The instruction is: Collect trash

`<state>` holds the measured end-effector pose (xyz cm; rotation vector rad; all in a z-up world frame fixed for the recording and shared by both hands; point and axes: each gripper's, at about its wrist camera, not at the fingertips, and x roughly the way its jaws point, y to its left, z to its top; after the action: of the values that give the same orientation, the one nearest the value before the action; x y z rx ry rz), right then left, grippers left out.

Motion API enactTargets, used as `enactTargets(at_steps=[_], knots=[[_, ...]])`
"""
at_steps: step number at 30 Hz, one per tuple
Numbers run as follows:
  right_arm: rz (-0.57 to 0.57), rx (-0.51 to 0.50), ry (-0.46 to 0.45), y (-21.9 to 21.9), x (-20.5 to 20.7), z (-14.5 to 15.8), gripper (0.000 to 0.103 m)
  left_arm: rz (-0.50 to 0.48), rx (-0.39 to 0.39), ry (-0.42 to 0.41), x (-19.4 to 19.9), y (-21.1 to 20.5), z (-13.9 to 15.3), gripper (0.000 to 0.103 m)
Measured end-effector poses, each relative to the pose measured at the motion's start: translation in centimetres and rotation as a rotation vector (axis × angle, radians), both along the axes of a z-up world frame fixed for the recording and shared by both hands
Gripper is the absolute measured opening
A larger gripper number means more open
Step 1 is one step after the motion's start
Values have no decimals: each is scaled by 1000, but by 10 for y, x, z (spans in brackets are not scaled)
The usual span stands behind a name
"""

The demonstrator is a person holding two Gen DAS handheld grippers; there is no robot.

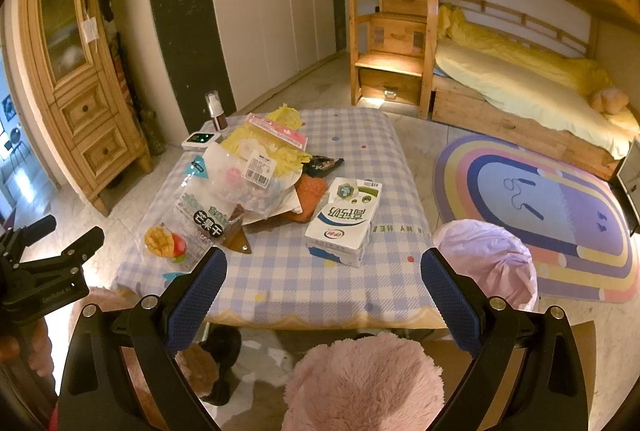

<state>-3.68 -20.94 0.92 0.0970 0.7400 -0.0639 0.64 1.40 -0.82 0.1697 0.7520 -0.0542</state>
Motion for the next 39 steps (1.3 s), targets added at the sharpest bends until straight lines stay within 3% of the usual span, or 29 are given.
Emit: enactTargets(at_steps=[39], knots=[[-9,-15,0,-2,-2,-1,96,5,5,10,4,4,-3,97]])
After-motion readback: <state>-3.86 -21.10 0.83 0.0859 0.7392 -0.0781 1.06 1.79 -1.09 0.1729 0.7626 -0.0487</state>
